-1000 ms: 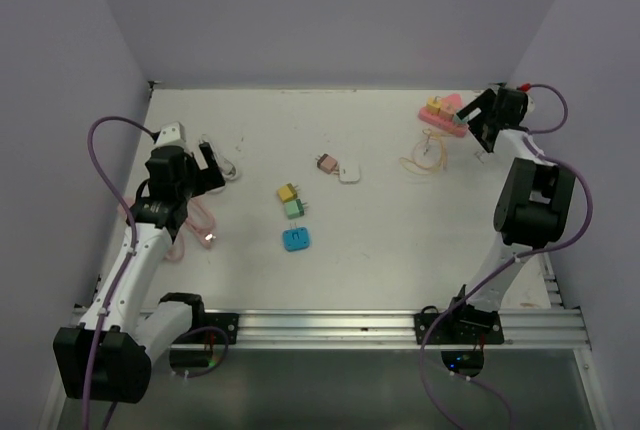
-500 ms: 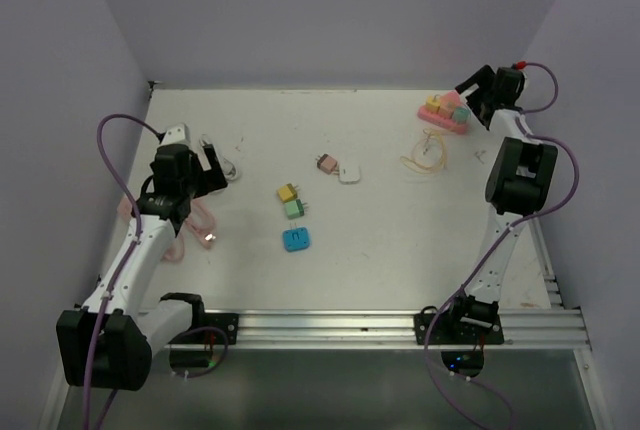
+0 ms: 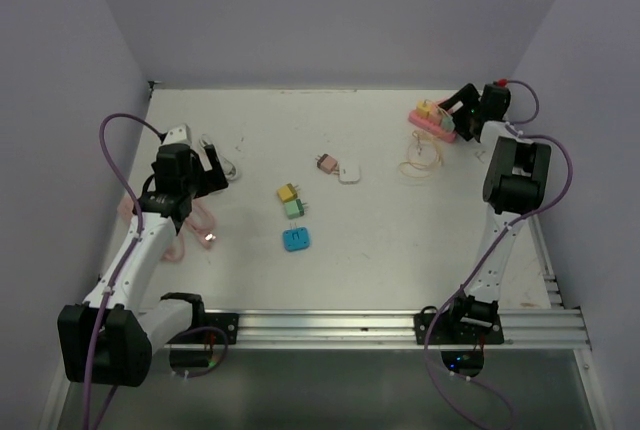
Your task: Pull the plug off the socket
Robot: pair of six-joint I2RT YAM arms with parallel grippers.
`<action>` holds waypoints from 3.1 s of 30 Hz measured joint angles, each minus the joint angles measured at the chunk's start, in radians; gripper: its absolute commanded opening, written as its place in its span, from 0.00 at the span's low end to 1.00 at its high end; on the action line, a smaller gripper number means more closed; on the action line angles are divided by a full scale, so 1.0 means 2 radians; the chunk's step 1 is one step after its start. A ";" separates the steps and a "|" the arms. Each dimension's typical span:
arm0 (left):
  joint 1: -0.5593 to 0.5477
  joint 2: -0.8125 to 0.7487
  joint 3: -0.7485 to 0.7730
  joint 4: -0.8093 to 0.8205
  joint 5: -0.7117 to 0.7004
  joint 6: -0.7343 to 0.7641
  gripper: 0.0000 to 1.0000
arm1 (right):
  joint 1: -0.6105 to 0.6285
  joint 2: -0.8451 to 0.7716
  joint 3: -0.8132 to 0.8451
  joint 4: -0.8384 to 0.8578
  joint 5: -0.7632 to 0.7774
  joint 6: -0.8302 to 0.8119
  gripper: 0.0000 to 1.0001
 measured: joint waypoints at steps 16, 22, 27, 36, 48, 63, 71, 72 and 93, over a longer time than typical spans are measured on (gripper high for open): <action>0.000 -0.016 0.000 0.000 0.003 0.000 1.00 | 0.071 -0.195 -0.248 0.064 -0.031 0.025 0.86; 0.000 -0.016 0.000 0.000 0.003 0.000 0.99 | 0.052 -0.185 -0.230 0.053 -0.058 -0.006 0.85; 0.000 -0.016 0.000 0.000 0.003 0.000 1.00 | 0.033 -0.123 -0.160 0.043 -0.100 -0.038 0.82; 0.000 -0.013 0.000 0.000 0.004 0.000 0.99 | 0.026 -0.024 -0.056 0.023 -0.181 -0.061 0.75; 0.000 -0.010 0.000 0.000 0.005 0.000 1.00 | 0.026 0.006 -0.049 0.026 -0.239 -0.063 0.44; 0.000 -0.010 0.000 0.002 0.024 0.000 0.99 | 0.027 -0.156 -0.319 0.160 -0.244 -0.031 0.01; -0.019 -0.009 0.000 0.009 0.044 0.000 1.00 | 0.047 -0.282 -0.503 0.242 -0.215 -0.014 0.00; -0.026 -0.007 0.000 0.009 0.044 0.000 1.00 | 0.052 -0.293 -0.523 0.257 -0.211 -0.010 0.00; -0.410 0.146 0.134 0.009 -0.020 -0.258 0.99 | 0.104 -0.477 -0.745 0.352 -0.147 0.041 0.00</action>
